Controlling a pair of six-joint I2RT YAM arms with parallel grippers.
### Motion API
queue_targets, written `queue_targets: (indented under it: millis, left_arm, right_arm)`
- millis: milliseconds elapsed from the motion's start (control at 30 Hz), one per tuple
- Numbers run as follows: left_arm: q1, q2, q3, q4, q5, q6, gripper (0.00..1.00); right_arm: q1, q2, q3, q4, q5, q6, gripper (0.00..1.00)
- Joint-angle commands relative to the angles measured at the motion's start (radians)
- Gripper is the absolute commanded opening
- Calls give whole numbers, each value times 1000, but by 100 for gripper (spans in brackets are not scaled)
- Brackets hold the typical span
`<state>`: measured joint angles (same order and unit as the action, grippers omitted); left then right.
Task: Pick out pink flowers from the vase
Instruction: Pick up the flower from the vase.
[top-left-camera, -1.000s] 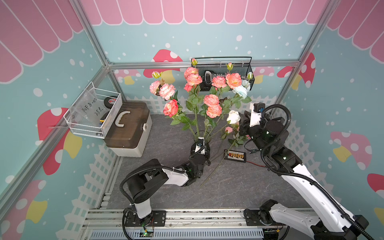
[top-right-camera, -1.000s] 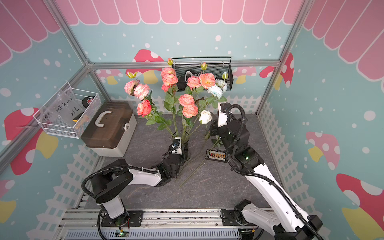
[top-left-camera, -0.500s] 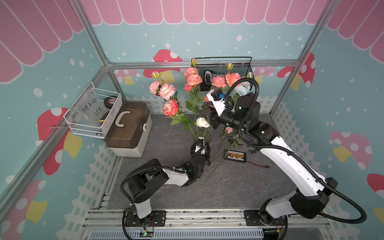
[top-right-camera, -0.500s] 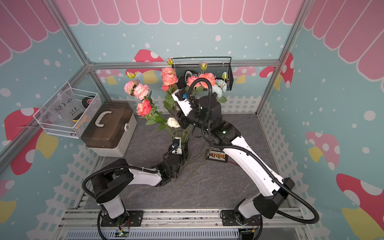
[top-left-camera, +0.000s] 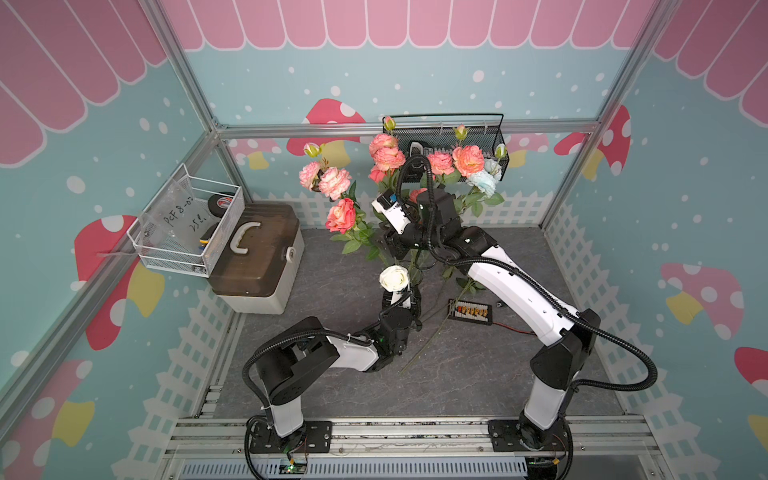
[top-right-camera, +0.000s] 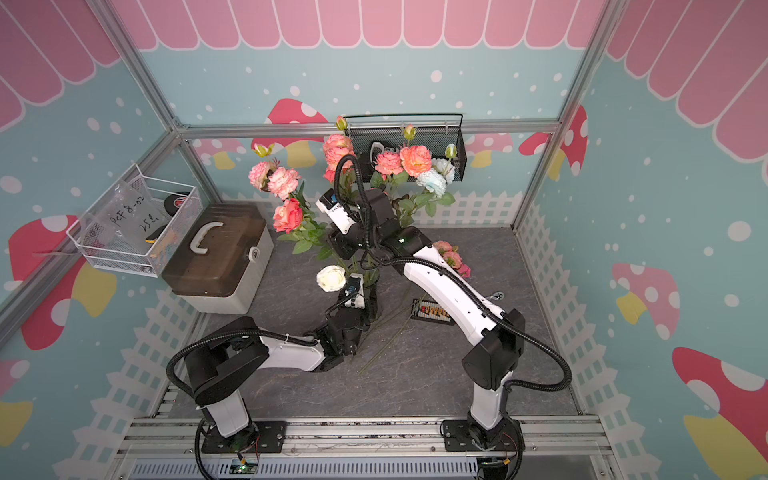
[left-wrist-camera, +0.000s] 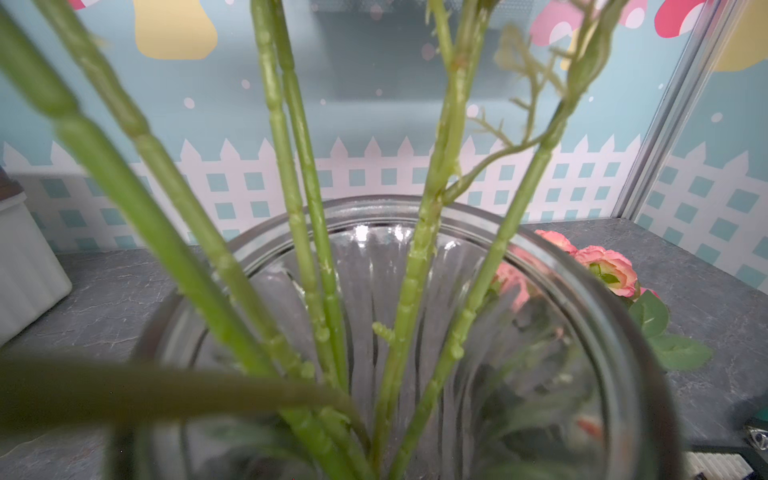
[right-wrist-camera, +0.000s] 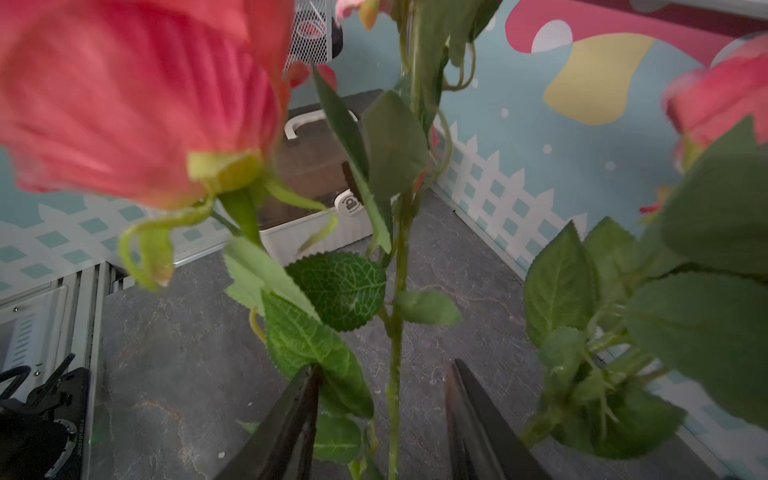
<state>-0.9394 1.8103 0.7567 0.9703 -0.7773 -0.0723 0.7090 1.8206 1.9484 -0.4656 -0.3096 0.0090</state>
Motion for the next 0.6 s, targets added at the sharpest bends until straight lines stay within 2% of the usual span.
queue_targets:
  millis: [0,133,233,400,567]
  left_arm:
    - [-7,70,-42,-155,62,-57,0]
    - [-7,76,-43,-142,62,-56,0]
    - [-7,77,-40,-140,62,-54,0]
    - [-7,71,-42,-141,61,-56,0]
    - [-4,69,-45,-141,58,-63,0]
  right_arm:
    - [3,23,11,-13,-35,-1,51]
    - [9,60,-14,1,-32,16,50]
    - [12,71,-19,21,-35,32,44]
    - [12,45,-40,52,3,54,12]
    - [10,-90,-140,110,27,38,3]
